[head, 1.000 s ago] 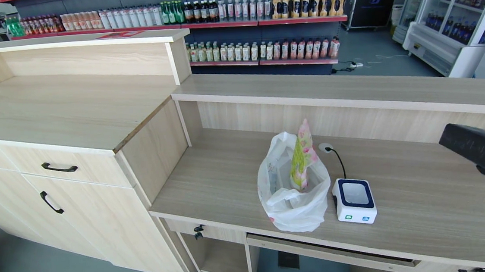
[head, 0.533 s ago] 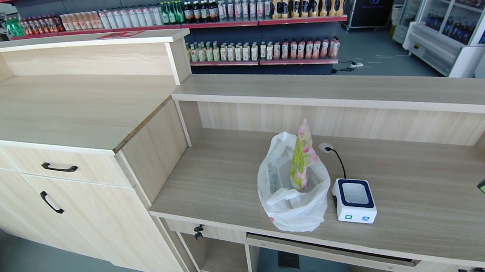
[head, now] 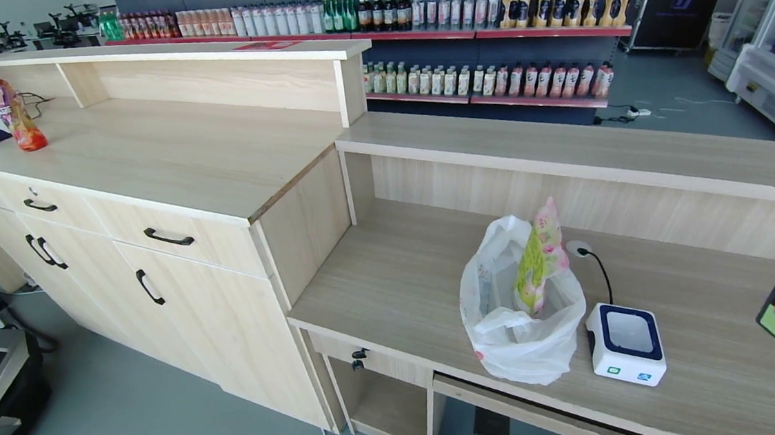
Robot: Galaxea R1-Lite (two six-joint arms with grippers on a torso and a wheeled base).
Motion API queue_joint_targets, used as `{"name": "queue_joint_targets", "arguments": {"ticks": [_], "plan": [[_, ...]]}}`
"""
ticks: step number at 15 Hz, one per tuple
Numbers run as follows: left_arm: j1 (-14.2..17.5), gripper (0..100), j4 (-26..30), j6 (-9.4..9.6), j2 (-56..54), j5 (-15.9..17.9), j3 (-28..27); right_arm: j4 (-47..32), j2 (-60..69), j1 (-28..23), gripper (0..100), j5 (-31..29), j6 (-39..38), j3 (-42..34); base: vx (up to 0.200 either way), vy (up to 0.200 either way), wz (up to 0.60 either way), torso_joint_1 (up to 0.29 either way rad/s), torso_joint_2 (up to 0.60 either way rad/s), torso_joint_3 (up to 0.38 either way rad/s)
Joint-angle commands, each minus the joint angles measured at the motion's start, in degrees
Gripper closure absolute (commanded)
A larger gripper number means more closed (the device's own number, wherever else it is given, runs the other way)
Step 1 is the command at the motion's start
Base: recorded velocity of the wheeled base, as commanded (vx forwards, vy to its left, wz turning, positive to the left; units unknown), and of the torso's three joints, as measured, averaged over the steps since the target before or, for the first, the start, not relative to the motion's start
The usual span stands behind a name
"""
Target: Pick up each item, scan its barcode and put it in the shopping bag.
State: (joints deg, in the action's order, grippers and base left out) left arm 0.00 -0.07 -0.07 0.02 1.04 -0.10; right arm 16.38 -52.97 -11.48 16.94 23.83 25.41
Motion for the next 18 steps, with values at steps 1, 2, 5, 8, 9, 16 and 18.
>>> {"name": "queue_joint_targets", "arguments": {"ticks": [1, 2, 5, 8, 9, 16, 18], "plan": [[0.0, 0, 0.0, -0.01, 0.0, 0.0, 0.0, 1.3, -10.9, -1.6, 100, 0.5, -11.8, 4.3, 0.0, 0.0, 0.0, 0.0, 0.0, 0.0], [0.0, 0, 0.0, -0.01, 0.0, 0.0, 0.0, 2.6, -15.9, -4.2, 100, 0.8, -21.6, 6.2, 0.0, 0.0, 0.0, 0.0, 0.0, 0.0], [0.0, 0, 0.0, -0.01, 0.0, 0.0, 0.0, 5.9, -27.5, -11.1, 100, 2.1, -34.8, 9.1, 0.0, 0.0, 0.0, 0.0, 0.0, 0.0], [0.0, 0, 0.0, -0.01, 0.0, 0.0, 0.0, 7.5, -36.9, -18.2, 100, 10.7, -39.9, 13.3, 0.0, 0.0, 0.0, 0.0, 0.0, 0.0], [0.0, 0, 0.0, -0.01, 0.0, 0.0, 0.0, 8.6, -39.1, -19.0, 100, 12.5, -41.3, 14.0, 0.0, 0.0, 0.0, 0.0, 0.0, 0.0], [0.0, 0, 0.0, -0.01, 0.0, 0.0, 0.0, 10.5, -42.4, -20.2, 100, 20.3, -41.5, 9.8, 0.0, 0.0, 0.0, 0.0, 0.0, 0.0], [0.0, 0, 0.0, -0.01, 0.0, 0.0, 0.0, 11.8, -44.2, -20.9, 100, 23.0, -41.3, 10.0, 0.0, 0.0, 0.0, 0.0, 0.0, 0.0]]}}
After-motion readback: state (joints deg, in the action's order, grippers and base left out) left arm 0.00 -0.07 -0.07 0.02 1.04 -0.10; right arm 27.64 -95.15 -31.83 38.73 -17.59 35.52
